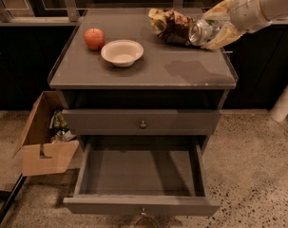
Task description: Place 7up can into middle drawer
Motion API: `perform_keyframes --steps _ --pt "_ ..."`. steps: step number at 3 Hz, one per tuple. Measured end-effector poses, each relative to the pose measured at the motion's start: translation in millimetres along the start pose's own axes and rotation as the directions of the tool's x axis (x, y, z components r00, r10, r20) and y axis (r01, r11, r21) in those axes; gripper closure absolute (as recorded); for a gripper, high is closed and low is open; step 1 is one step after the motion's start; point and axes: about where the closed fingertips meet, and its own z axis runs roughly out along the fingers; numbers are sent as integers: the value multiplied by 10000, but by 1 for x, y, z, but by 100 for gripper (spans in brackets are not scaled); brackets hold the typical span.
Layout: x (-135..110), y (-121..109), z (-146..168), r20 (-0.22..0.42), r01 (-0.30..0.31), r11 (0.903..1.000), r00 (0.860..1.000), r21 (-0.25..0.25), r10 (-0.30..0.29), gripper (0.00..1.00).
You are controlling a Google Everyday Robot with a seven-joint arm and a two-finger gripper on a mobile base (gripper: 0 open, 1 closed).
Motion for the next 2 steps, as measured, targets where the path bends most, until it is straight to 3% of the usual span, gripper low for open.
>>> perform_keyframes --steps 1,2 --pt "-9 29 -3 1343 -157 9923 9909 1229 -10 100" --pt "-29 34 -16 2108 158 9800 9758 1982 -584 100"
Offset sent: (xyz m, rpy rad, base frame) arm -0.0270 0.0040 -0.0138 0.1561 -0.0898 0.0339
